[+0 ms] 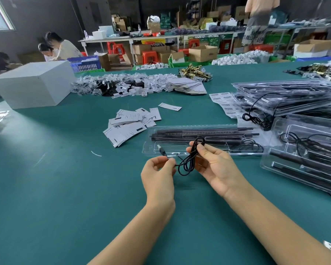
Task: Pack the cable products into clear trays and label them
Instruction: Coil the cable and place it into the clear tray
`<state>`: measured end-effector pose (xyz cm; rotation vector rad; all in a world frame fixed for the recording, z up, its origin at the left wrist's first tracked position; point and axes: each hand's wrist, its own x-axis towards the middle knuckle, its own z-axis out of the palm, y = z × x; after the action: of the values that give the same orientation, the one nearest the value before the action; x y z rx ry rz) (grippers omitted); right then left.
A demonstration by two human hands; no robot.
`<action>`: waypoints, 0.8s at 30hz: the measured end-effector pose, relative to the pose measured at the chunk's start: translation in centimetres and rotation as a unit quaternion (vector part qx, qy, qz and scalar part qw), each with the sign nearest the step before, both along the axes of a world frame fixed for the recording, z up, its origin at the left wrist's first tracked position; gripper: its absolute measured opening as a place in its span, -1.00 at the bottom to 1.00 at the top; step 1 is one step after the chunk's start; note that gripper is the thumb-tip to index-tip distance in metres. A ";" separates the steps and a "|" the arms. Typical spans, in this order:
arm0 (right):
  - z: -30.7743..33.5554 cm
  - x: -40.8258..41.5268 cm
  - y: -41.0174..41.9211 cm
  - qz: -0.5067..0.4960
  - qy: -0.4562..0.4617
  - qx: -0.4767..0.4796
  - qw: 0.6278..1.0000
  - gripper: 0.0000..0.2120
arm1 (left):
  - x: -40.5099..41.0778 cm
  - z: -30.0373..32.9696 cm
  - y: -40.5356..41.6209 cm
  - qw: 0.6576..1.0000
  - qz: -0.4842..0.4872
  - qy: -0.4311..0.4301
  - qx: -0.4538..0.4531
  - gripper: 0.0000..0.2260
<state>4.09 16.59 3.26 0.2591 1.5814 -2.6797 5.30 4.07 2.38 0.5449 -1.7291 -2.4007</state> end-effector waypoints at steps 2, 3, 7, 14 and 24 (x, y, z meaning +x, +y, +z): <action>0.0 -0.1 0.2 -0.006 -0.009 -0.016 1.000 -0.84 | 0.6 -0.1 0.4 0.995 -0.021 0.052 -0.082 -0.90; 0.0 -0.1 0.4 -0.010 -0.015 -0.020 1.000 -0.84 | 0.8 -0.1 0.6 0.989 -0.039 0.078 -0.118 -0.88; -0.2 -0.4 1.0 -0.021 -0.028 -0.005 0.999 -0.85 | 1.3 -0.2 0.9 0.961 -0.081 0.129 -0.231 -0.79; -0.3 -0.2 0.6 -0.018 -0.015 0.016 1.000 -0.84 | 0.6 0.0 0.4 0.951 -0.048 0.170 -0.255 -0.86; -0.3 -0.3 0.6 -0.035 -0.037 -0.011 0.999 -0.84 | 0.9 -0.6 0.8 0.914 -0.058 0.238 -0.323 -0.73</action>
<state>3.75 17.16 2.98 0.4171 1.5483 -2.7032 6.24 4.90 1.82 -0.2186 -2.1584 -1.6400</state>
